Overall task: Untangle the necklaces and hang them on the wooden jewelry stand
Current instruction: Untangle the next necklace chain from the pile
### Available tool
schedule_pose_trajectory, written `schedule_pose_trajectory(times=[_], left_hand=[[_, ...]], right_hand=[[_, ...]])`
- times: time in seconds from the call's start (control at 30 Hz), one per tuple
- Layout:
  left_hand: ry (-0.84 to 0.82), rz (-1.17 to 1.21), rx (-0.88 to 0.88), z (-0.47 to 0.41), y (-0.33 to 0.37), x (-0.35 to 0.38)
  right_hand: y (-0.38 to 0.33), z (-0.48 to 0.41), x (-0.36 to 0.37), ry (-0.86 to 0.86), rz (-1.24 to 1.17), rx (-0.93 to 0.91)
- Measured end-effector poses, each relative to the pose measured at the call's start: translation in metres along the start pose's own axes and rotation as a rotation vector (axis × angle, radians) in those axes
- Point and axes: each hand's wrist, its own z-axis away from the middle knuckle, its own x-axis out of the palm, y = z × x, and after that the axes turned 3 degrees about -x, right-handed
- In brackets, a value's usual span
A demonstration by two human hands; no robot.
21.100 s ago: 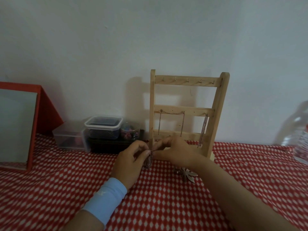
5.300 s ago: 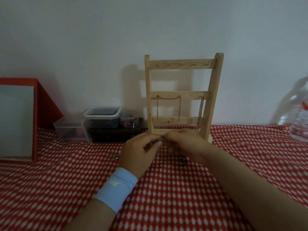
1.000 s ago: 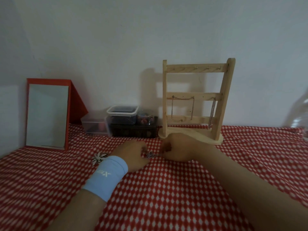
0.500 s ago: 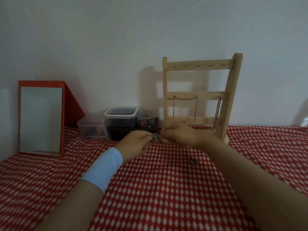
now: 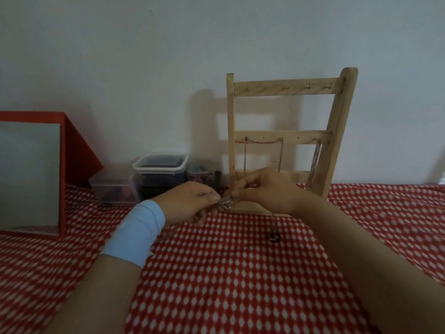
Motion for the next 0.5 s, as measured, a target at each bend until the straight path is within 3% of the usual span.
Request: schedule_pose_trajectory(times=[0.23,0.33,0.5], left_hand=[[-0.05,0.259,-0.036,0.002,-0.001,-0.006],[-0.011,0.089,-0.011,0.002,0.0,-0.004],[0.08,0.041,0.029,0.0,0.001,0.002]], right_hand=[[-0.006,0.002,0.004,-0.039,-0.012,-0.014],[-0.01,0.004,0.002,-0.149,-0.003,-0.028],[-0.011,0.006,-0.005,-0.129,0.013,-0.053]])
